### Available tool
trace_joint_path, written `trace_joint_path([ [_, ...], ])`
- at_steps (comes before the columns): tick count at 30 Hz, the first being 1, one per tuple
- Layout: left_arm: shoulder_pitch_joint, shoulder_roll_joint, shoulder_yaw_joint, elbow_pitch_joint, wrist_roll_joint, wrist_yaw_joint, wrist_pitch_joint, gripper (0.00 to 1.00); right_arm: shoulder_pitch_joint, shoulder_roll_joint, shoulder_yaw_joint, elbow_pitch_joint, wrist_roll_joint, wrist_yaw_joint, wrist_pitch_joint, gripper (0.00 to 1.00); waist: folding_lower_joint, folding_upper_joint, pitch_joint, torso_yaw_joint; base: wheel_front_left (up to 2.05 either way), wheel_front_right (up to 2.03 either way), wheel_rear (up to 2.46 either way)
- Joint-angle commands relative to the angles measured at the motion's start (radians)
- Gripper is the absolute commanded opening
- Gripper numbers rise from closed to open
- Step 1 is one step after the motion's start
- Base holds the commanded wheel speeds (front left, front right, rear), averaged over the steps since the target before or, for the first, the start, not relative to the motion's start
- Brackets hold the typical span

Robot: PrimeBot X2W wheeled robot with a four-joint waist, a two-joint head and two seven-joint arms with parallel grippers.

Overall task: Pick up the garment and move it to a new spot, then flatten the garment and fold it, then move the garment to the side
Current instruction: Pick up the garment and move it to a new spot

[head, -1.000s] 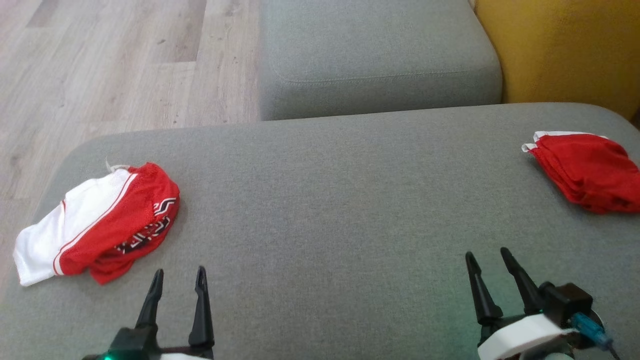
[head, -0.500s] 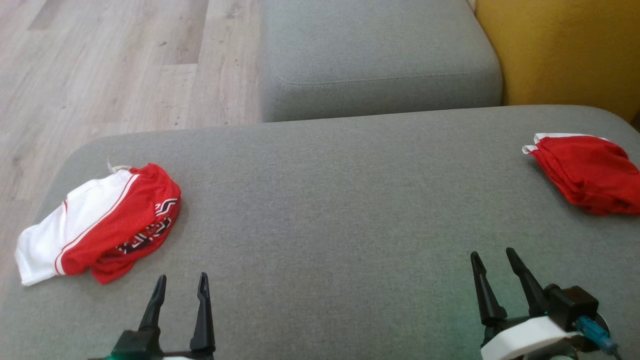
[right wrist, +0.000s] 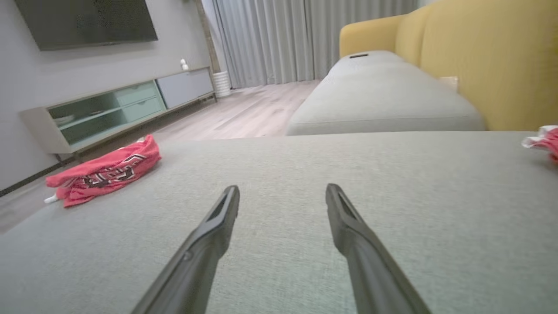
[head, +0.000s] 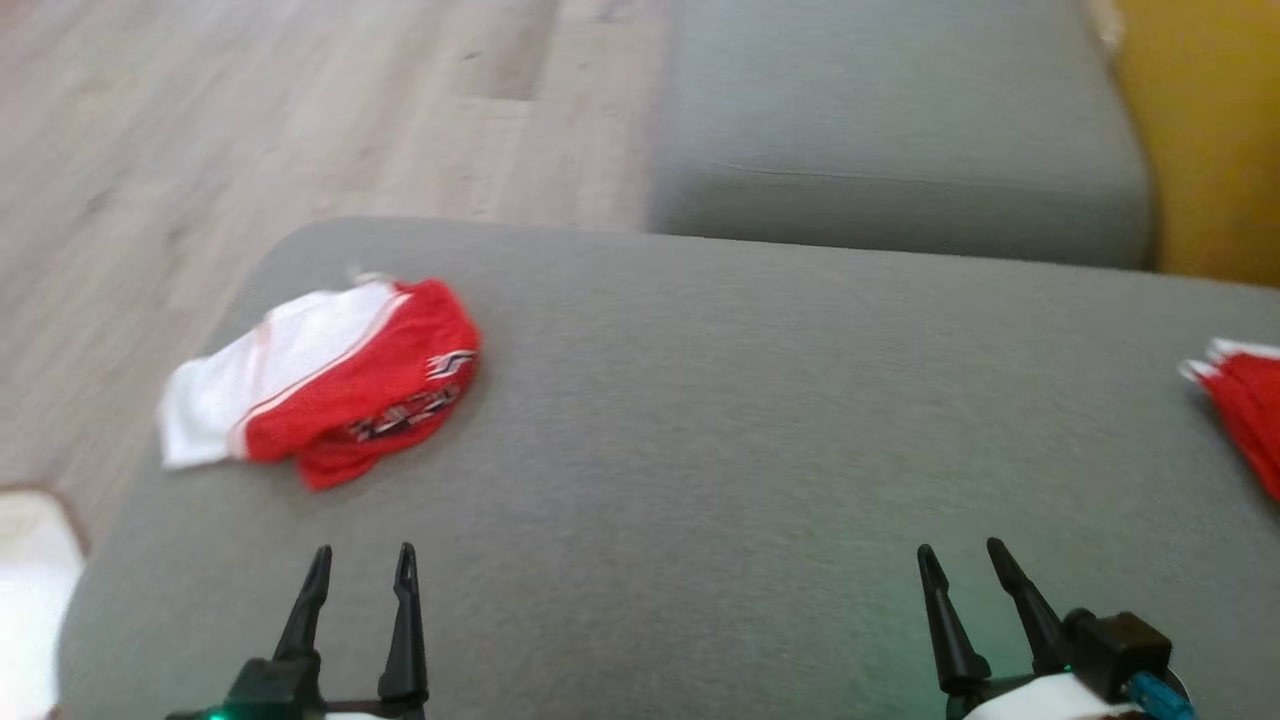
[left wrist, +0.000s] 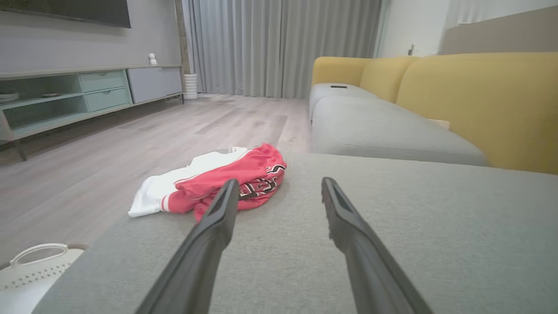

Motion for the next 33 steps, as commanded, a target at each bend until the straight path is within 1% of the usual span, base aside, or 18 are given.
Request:
trace_joint_path([
  [1, -0.051, -0.008, 0.043, -0.038, 0.01, -0.005, -0.005, 1.0, -0.03, 0.002, 0.013, -0.034, -0.002, 0.007, -0.011, 1.0, 0.0, 0.0, 0.01, 0.094, 0.0, 0.0, 0.0],
  [4, -0.045, -0.005, 0.06, -0.04, 0.019, -0.01, -0.005, 1.0, -0.032, 0.009, 0.004, -0.035, -0.005, 0.007, -0.011, 1.0, 0.0, 0.0, 0.018, 0.163, 0.0, 0.0, 0.0],
  [7, -0.036, 0.0, 0.08, -0.046, 0.024, -0.014, -0.005, 1.0, -0.035, 0.013, -0.003, -0.036, -0.008, 0.007, -0.011, 1.0, 0.0, 0.0, 0.024, 0.216, 0.0, 0.0, 0.0],
  [10, -0.034, 0.009, 0.097, -0.047, 0.027, -0.023, -0.005, 1.0, -0.032, 0.014, -0.009, -0.032, -0.014, 0.007, -0.011, 1.0, 0.0, 0.0, 0.028, 0.254, 0.0, 0.0, 0.0],
  [14, -0.048, 0.02, 0.109, -0.053, 0.037, -0.036, -0.005, 1.0, -0.033, 0.008, -0.011, -0.03, -0.018, 0.007, -0.011, 1.0, 0.0, 0.0, 0.045, 0.274, 0.0, 0.0, 0.0],
  [17, -0.101, 0.067, 0.071, -0.086, 0.096, -0.067, -0.005, 1.0, -0.036, -0.004, -0.015, -0.02, -0.021, 0.007, -0.011, 1.0, 0.0, 0.0, 0.064, 0.272, 0.0, 0.0, 0.0],
  [18, -0.129, 0.073, 0.059, -0.103, 0.102, -0.073, -0.005, 1.0, -0.036, -0.007, -0.018, -0.017, -0.021, 0.007, -0.011, 1.0, 0.0, 0.0, 0.072, 0.271, 0.0, 0.0, 0.0],
  [21, -0.246, 0.09, 0.035, -0.137, 0.106, -0.104, -0.005, 1.0, -0.04, -0.029, -0.019, -0.02, -0.03, 0.007, -0.011, 1.0, 0.0, 0.0, 0.122, 0.258, 0.0, 0.0, 0.0],
  [23, -0.349, 0.09, 0.03, -0.103, 0.09, -0.13, -0.001, 1.0, -0.054, -0.062, -0.018, -0.025, -0.036, 0.007, -0.011, 1.0, 0.0, 0.0, 0.169, 0.245, 0.0, 0.0, 0.0],
  [24, -0.413, 0.091, 0.022, -0.072, 0.078, -0.155, 0.019, 1.0, -0.064, -0.08, -0.022, -0.028, -0.037, 0.007, -0.011, 1.0, 0.0, 0.0, 0.195, 0.239, 0.0, 0.0, 0.0],
  [27, -0.632, 0.095, -0.001, 0.028, 0.062, -0.202, 0.111, 1.0, -0.098, -0.136, -0.028, -0.037, -0.042, 0.007, -0.011, 1.0, 0.0, 0.0, 0.276, 0.215, 0.0, 0.0, 0.0],
  [28, -0.779, 0.099, -0.004, 0.106, 0.061, -0.213, 0.161, 1.0, -0.123, -0.173, -0.033, -0.046, -0.041, 0.007, -0.011, 1.0, 0.0, 0.0, 0.332, 0.198, 0.0, 0.0, 0.0],
  [29, -0.779, 0.099, -0.004, 0.106, 0.061, -0.213, 0.161, 1.0, -0.123, -0.173, -0.033, -0.046, -0.041, 0.007, -0.011, 1.0, 0.0, 0.0, 0.332, 0.198, 0.0, 0.0, 0.0],
  [30, -0.846, 0.099, -0.008, 0.152, 0.06, -0.218, 0.198, 1.0, -0.136, -0.191, -0.034, -0.052, -0.039, 0.007, -0.011, 1.0, 0.0, 0.0, 0.359, 0.189, 0.0, 0.0, 0.0],
  [32, -0.969, 0.078, 0.005, 0.252, 0.025, -0.223, 0.265, 1.0, -0.156, -0.225, -0.04, -0.064, -0.037, 0.007, -0.011, 1.0, 0.0, 0.0, 0.411, 0.173, 0.0, 0.0, 0.0],
  [33, -1.024, 0.076, 0.009, 0.312, 0.016, -0.225, 0.307, 1.0, -0.165, -0.241, -0.043, -0.072, -0.035, 0.007, -0.011, 1.0, 0.0, 0.0, 0.436, 0.165, 0.0, 0.0, 0.0],
])
